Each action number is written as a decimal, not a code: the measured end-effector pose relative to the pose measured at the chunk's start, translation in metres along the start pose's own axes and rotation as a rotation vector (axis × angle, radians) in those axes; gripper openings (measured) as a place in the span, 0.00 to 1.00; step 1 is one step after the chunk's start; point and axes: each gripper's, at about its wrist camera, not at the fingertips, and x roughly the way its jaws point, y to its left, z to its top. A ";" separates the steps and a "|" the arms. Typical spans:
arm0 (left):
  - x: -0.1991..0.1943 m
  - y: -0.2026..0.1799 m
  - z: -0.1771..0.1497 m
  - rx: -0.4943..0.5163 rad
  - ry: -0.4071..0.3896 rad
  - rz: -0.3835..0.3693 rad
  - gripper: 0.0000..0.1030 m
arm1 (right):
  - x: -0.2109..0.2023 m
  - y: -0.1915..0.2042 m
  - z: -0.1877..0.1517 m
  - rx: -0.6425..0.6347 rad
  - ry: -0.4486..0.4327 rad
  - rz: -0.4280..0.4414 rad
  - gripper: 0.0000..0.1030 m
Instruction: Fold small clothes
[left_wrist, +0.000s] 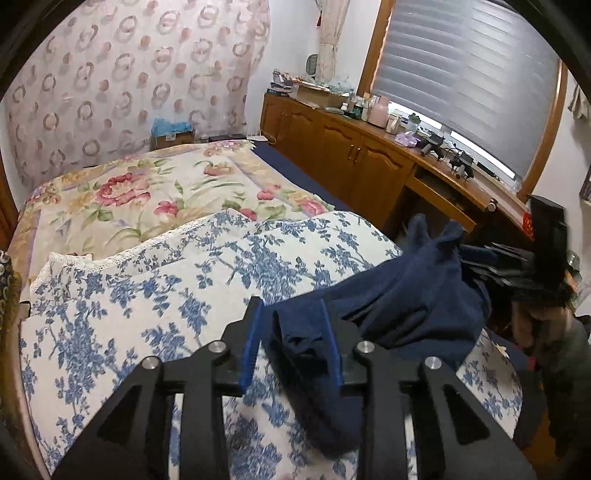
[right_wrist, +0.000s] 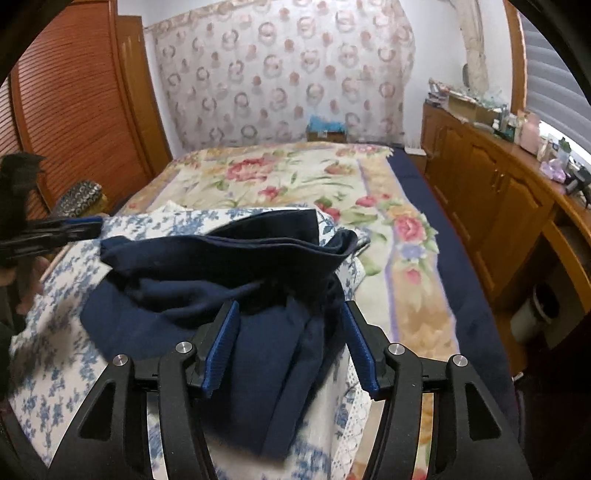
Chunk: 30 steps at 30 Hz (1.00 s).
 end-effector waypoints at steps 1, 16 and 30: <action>-0.002 0.000 -0.002 0.005 0.005 -0.004 0.32 | 0.008 -0.003 0.004 0.006 0.008 0.013 0.57; 0.031 0.002 -0.012 0.035 0.119 -0.010 0.36 | 0.027 -0.024 0.022 0.116 -0.048 0.005 0.09; 0.074 0.015 -0.008 -0.003 0.196 0.002 0.38 | 0.015 -0.017 0.013 0.115 0.013 -0.077 0.60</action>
